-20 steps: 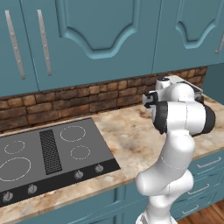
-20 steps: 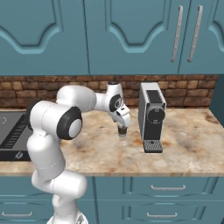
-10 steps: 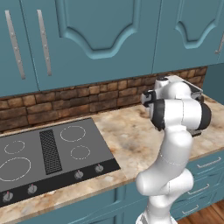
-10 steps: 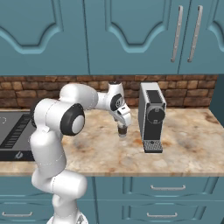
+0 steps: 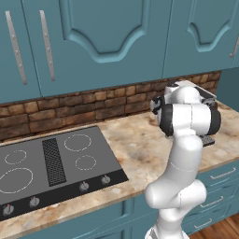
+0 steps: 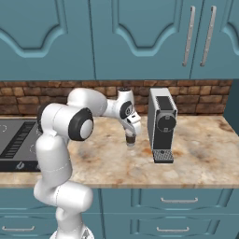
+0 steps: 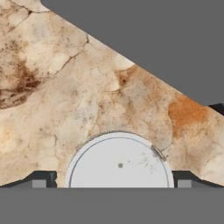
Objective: Move the drinks to the dining counter.
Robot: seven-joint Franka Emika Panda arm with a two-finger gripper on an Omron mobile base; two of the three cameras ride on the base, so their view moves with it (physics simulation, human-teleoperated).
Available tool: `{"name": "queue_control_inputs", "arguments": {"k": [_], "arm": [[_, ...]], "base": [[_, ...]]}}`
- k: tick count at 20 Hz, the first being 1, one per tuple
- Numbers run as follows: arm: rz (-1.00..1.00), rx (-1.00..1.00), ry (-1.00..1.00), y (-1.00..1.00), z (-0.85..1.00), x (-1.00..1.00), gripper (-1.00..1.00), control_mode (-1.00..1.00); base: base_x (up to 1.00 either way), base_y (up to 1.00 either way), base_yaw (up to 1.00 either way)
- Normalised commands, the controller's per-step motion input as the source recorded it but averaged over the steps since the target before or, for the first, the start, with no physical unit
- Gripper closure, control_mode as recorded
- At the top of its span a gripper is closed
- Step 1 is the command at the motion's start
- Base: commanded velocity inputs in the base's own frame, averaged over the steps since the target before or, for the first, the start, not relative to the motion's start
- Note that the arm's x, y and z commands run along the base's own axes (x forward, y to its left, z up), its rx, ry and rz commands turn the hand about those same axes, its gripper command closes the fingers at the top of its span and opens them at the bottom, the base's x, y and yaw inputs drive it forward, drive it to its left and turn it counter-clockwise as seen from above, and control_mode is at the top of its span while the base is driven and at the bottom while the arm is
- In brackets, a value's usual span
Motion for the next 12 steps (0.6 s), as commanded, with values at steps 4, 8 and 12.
{"name": "queue_control_inputs", "arguments": {"k": [4, 8, 12], "arm": [[0.00, 0.00, 0.00, -0.04, -0.19, 0.02, -1.00, -1.00], [-0.01, 0.00, 0.00, -0.03, -0.16, 0.04, -1.00, -1.00], [-0.01, 0.00, 0.00, -0.03, -0.16, 0.06, -1.00, -1.00]], "base": [[0.00, 0.00, 0.00], [0.00, 0.00, 0.00], [0.00, 0.00, 0.00]]}}
